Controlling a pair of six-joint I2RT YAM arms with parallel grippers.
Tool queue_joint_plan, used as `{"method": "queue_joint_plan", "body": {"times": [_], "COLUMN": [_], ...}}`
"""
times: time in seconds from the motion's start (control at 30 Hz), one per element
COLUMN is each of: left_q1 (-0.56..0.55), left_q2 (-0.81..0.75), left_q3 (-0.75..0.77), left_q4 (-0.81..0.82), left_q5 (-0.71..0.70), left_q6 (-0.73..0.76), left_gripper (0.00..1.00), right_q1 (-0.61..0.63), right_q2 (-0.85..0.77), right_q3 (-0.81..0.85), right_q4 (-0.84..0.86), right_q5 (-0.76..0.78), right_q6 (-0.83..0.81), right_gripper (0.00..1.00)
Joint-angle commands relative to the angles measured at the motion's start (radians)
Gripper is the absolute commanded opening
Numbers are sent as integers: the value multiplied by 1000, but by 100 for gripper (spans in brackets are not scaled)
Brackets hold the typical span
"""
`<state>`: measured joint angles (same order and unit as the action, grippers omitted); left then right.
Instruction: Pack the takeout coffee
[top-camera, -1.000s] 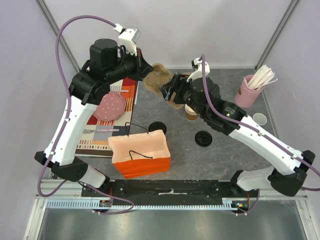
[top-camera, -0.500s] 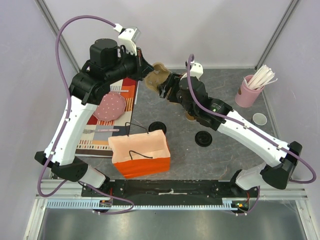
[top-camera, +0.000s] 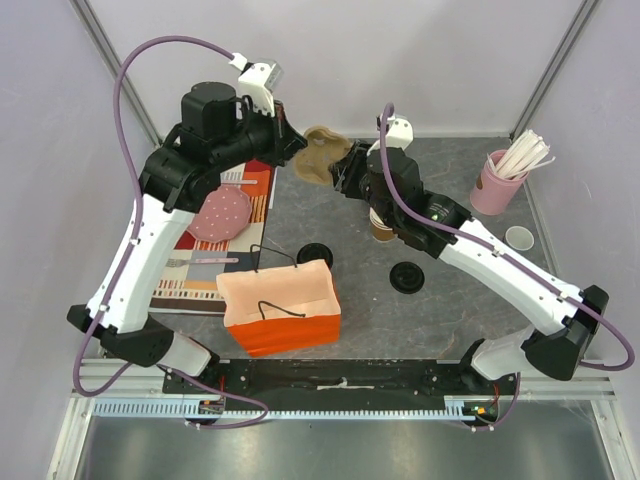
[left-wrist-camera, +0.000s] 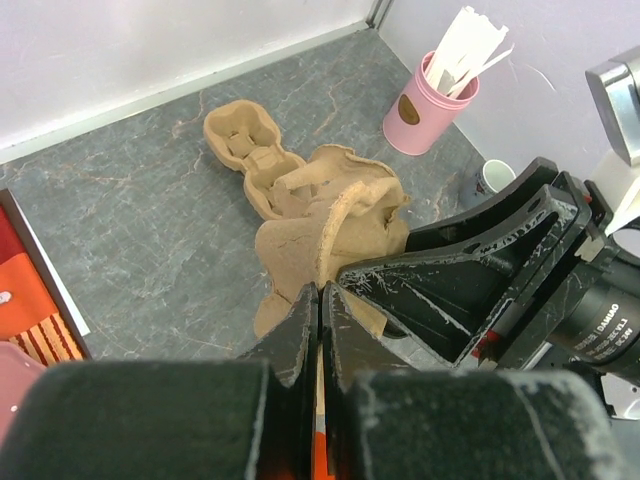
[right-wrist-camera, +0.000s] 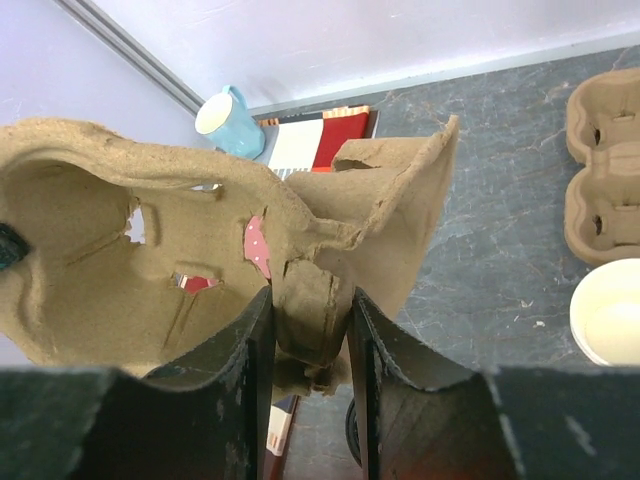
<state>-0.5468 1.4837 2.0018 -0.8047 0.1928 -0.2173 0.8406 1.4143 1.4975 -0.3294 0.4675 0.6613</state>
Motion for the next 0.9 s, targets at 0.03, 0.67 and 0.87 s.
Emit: {"method": "queue_joint_plan", "body": {"times": [0.03, 0.67, 0.87], "left_q1": [-4, -2, -2], "left_q2": [-69, -175, -212], "left_q3": [15, 69, 121], "left_q4": [-8, -145, -165], "left_q5": [43, 188, 195], "left_q6": [56, 117, 142], "left_gripper": [4, 2, 2], "right_q1": [-8, -5, -6], "right_q2": [-23, -96, -195], "right_q3": [79, 158, 115], "right_q4": [-48, -126, -145], "right_q5": [-39, -615, -754], "right_q6": [-101, -328, -428], "right_gripper": [37, 77, 90]}}
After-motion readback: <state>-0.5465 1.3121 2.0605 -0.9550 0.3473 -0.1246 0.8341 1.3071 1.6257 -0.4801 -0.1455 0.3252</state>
